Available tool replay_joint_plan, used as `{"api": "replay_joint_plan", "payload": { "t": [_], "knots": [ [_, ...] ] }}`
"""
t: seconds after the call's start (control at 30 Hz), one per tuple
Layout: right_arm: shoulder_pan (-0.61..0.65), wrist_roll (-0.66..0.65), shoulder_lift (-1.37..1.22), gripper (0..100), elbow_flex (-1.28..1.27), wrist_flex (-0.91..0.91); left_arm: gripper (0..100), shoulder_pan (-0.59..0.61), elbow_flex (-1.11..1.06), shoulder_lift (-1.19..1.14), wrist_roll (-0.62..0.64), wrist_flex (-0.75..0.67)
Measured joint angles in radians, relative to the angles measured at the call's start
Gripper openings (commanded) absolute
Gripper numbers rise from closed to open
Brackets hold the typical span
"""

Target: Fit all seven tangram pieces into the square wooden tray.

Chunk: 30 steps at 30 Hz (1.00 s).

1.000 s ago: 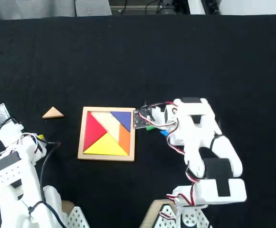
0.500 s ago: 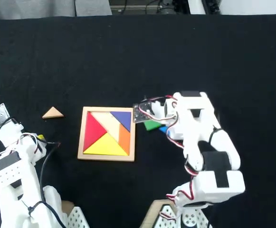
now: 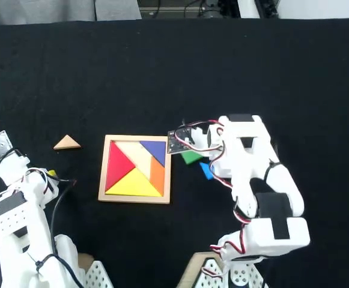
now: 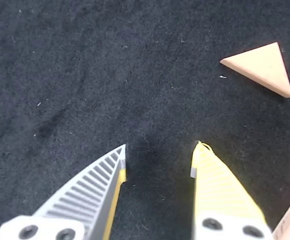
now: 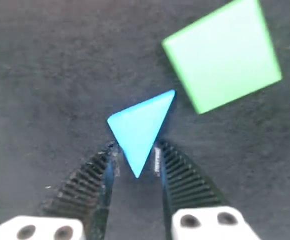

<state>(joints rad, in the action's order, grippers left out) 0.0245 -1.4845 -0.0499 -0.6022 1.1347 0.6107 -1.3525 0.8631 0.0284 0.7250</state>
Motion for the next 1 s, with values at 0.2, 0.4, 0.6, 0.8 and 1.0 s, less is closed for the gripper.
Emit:
{"api": "replay_joint_plan", "payload": {
  "t": [0.2, 0.4, 0.6, 0.8, 1.0],
  "knots": [
    [0.002, 0.012, 0.02, 33.9, -0.003, 0.092, 22, 0.0, 0.0, 0.0, 0.0, 0.0],
    [0.046, 0.058, 0.043, 30.5, -0.098, 0.0, 22, 0.0, 0.0, 0.0, 0.0, 0.0],
    [0.084, 0.295, 0.058, 30.3, -0.144, -0.112, 22, 0.0, 0.0, 0.0, 0.0, 0.0],
    [0.094, 0.368, 0.06, 30.1, -0.144, -0.107, 22, 0.0, 0.0, 0.0, 0.0, 0.0],
    [0.095, 0.422, 0.06, 28.6, -0.143, -0.115, 22, 0.0, 0.0, 0.0, 0.0, 0.0]
  ]
}}
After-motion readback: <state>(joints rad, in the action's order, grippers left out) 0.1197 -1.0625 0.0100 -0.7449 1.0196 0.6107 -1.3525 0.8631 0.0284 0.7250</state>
